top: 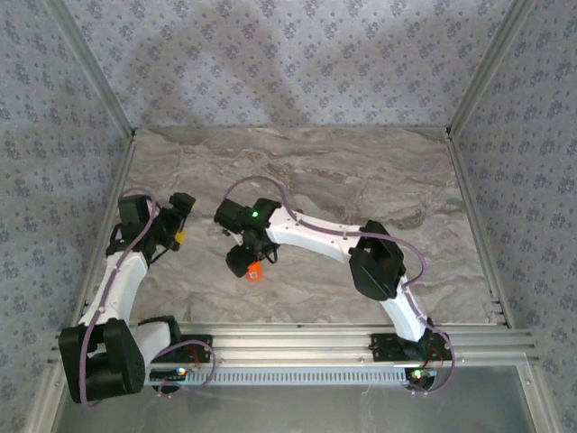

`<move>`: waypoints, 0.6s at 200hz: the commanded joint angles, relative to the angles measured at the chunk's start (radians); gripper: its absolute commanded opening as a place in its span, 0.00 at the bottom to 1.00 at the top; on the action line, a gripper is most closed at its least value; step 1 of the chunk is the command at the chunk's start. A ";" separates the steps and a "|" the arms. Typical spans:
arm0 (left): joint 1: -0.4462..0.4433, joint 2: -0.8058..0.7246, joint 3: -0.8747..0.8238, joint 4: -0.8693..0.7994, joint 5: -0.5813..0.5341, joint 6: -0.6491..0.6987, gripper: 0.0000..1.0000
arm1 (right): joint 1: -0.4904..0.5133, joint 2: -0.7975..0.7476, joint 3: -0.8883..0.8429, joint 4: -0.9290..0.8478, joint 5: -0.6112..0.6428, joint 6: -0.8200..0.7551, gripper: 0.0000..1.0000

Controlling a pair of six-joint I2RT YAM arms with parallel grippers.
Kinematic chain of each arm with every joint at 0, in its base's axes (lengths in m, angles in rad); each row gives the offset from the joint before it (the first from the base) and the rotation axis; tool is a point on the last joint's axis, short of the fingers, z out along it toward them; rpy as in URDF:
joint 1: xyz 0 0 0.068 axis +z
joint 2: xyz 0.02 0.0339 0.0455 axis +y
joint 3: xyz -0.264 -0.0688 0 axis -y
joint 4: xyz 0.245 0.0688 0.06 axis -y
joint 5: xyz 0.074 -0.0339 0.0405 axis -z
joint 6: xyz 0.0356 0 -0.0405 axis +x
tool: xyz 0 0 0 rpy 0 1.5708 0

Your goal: Sort the pills into containers

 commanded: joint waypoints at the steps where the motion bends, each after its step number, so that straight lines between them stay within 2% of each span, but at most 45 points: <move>1: 0.006 0.000 0.023 0.021 0.021 0.017 1.00 | 0.002 0.036 0.035 -0.026 -0.021 -0.010 0.80; 28: 0.006 -0.001 0.027 0.013 0.021 0.026 1.00 | 0.001 0.031 0.026 -0.021 -0.036 -0.011 0.65; 57: 0.006 -0.001 0.034 0.010 0.025 0.038 1.00 | -0.003 0.021 0.000 -0.008 -0.047 -0.009 0.64; 91: -0.002 0.026 0.063 0.015 0.050 0.078 1.00 | -0.021 -0.031 -0.043 0.003 -0.035 0.002 0.39; 108: -0.045 0.068 0.128 -0.024 0.037 0.157 1.00 | -0.057 -0.101 -0.091 0.024 -0.033 0.009 0.37; 120: -0.113 0.108 0.200 -0.070 -0.004 0.245 1.00 | -0.092 -0.163 -0.126 0.038 -0.046 0.014 0.37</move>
